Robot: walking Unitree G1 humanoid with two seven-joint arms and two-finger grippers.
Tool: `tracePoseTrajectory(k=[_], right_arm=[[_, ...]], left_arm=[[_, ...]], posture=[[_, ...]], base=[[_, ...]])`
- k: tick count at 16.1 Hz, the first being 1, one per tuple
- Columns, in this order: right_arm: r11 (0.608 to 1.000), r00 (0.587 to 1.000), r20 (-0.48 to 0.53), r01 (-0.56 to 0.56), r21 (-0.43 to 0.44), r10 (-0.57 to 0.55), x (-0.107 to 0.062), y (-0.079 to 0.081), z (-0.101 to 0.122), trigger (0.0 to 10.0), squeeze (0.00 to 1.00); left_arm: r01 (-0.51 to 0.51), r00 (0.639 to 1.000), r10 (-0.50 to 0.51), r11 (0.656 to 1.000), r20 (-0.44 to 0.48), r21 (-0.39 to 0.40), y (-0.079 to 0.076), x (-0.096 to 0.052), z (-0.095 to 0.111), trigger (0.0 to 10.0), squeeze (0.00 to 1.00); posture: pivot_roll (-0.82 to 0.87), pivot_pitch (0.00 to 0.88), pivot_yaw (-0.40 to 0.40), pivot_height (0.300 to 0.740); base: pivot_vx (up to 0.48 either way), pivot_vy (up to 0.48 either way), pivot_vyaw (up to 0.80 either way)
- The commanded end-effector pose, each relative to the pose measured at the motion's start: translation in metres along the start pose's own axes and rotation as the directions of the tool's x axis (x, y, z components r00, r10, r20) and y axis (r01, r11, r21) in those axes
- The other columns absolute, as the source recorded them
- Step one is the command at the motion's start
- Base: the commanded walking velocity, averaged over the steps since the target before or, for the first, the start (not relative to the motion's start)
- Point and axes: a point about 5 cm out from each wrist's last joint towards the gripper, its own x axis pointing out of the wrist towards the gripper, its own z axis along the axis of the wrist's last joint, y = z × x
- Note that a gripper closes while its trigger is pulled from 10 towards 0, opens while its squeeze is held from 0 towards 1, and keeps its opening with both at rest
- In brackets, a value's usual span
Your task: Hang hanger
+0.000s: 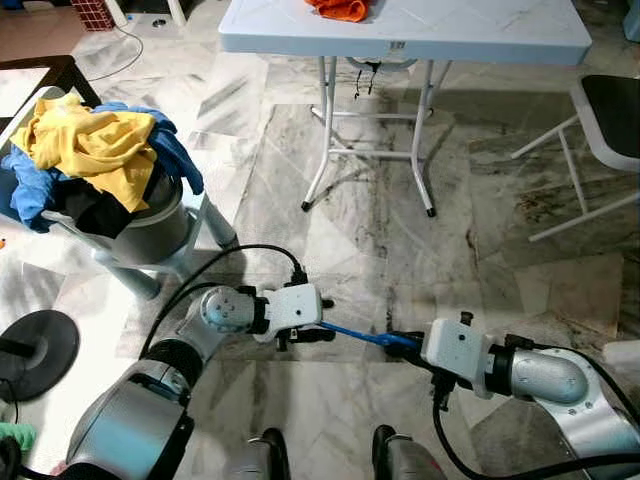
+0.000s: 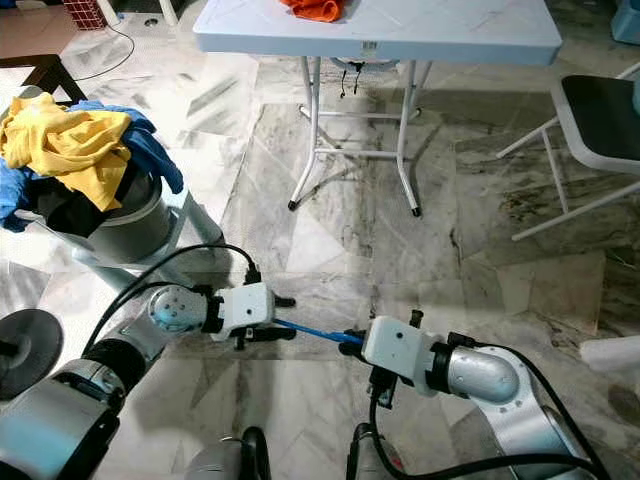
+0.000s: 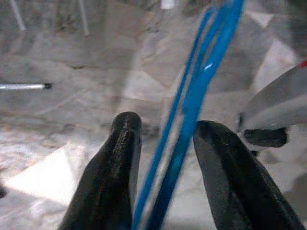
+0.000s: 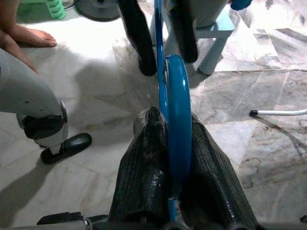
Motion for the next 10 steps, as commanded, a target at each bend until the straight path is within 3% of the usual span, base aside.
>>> tracePoseTrajectory(k=[1,10], right_arm=[[1.000,1.000,0.012,-0.014,-0.014,0.014,0.0033,0.0028,0.0040,10.0,0.00],[1.000,1.000,0.002,-0.014,-0.028,0.014,0.0061,0.0018,0.0023,10.0,0.00]], left_arm=[[0.023,1.000,-0.023,0.999,-0.004,-0.024,-0.0024,-0.0013,-0.0030,0.0,0.00],[0.099,0.994,-0.100,0.995,-0.043,-0.019,-0.0070,-0.0042,-0.0077,0.0,0.00]], posture=[[-0.18,0.254,0.074,0.740],[-0.17,0.255,0.078,0.740]], base=[[0.000,0.000,0.00],[0.000,0.000,0.00]])
